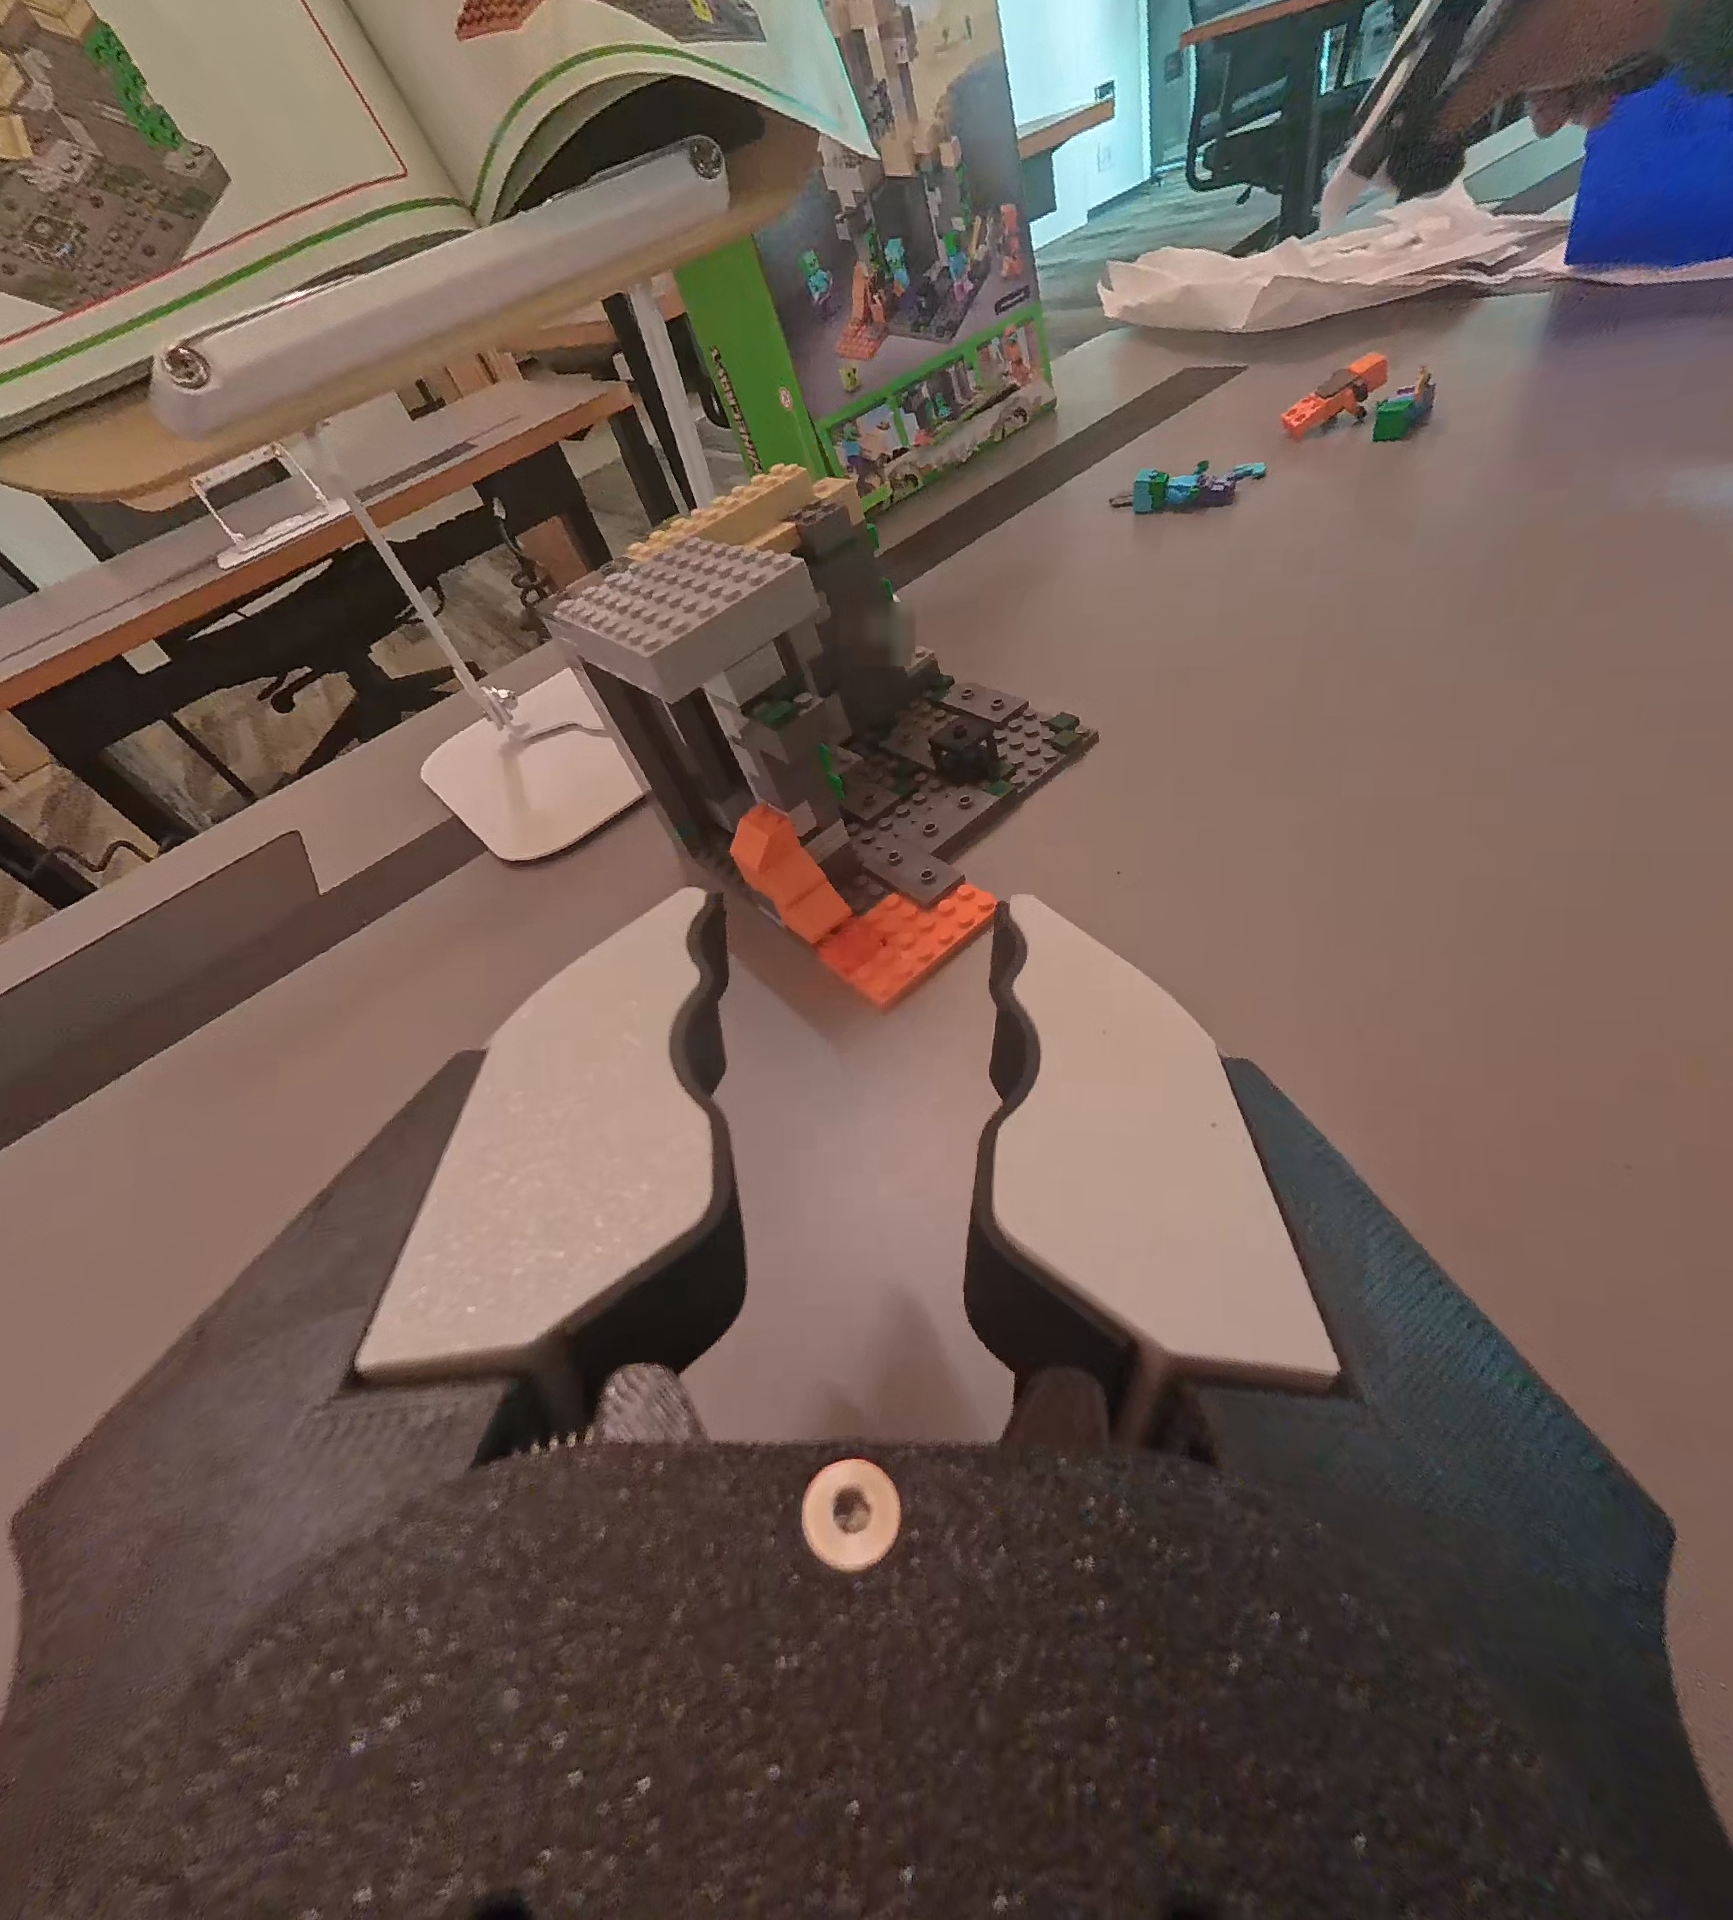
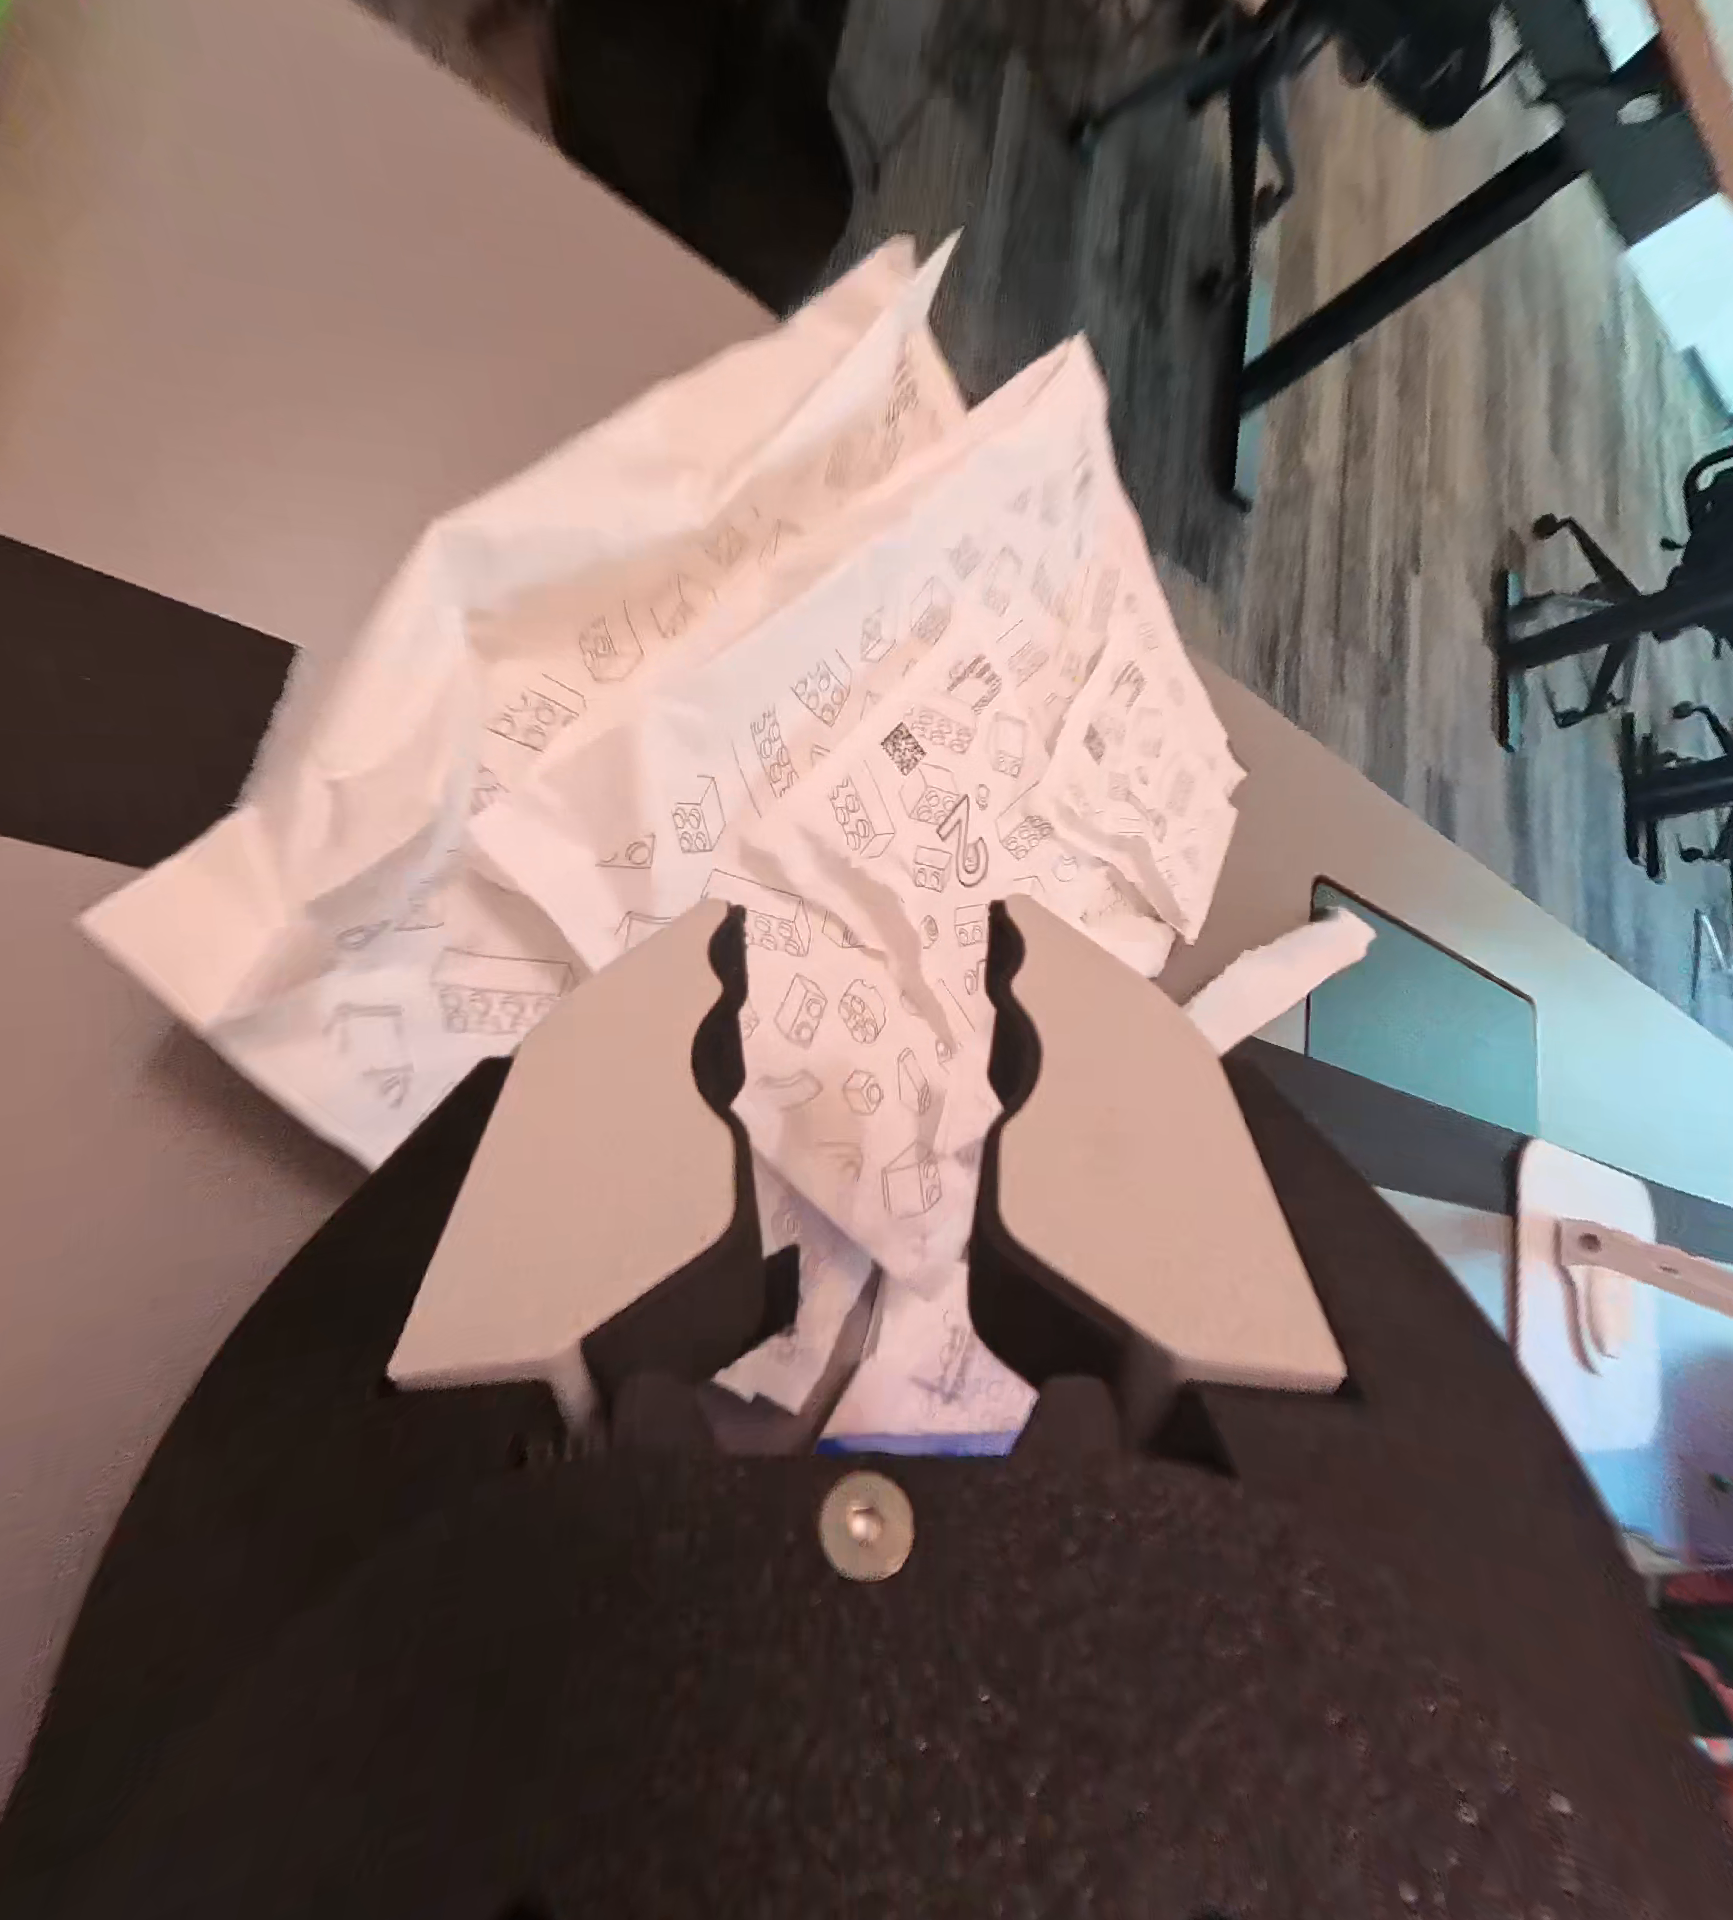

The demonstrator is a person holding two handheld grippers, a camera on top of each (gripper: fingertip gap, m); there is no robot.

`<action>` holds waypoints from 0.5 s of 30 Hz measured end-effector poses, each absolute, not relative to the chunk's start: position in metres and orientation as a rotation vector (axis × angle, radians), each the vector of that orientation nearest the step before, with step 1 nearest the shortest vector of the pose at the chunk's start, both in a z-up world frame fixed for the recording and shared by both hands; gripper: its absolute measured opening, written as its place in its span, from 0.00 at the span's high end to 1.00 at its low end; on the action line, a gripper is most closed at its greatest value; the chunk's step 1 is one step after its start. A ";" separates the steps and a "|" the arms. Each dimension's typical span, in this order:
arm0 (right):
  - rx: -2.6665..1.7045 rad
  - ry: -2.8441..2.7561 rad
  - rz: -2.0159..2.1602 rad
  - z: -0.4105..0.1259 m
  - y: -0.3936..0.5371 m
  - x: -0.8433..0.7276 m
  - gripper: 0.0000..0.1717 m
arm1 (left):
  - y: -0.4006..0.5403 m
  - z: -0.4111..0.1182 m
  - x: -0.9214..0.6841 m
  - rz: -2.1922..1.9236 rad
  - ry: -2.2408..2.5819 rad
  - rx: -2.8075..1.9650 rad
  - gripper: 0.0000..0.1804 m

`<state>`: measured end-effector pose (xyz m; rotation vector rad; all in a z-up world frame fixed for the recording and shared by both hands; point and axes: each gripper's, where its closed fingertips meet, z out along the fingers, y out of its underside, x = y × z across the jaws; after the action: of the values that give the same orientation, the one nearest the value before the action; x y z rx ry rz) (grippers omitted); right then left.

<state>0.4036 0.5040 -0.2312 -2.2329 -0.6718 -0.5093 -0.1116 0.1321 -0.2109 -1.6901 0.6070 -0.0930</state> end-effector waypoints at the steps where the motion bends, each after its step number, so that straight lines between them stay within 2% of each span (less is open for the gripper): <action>1: -2.267 -0.700 -0.535 -0.239 0.510 0.405 0.74 | 0.132 -0.211 -0.112 -0.093 0.604 -1.691 0.73; 9: -2.400 -0.772 -0.662 -0.271 0.537 0.418 0.75 | 0.133 -0.214 -0.113 -0.095 0.613 -1.703 0.75; 12: -2.415 -0.800 -0.683 -0.278 0.542 0.421 0.83 | 0.133 -0.216 -0.112 -0.088 0.620 -1.705 0.75; 15: -2.457 -0.864 -0.702 -0.290 0.538 0.424 0.96 | 0.133 -0.217 -0.112 -0.080 0.627 -1.707 0.76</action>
<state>0.4243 0.5385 -0.2902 -2.4571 -0.8637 -0.7016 -0.1117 0.1329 -0.2168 -1.7074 0.6272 -0.0802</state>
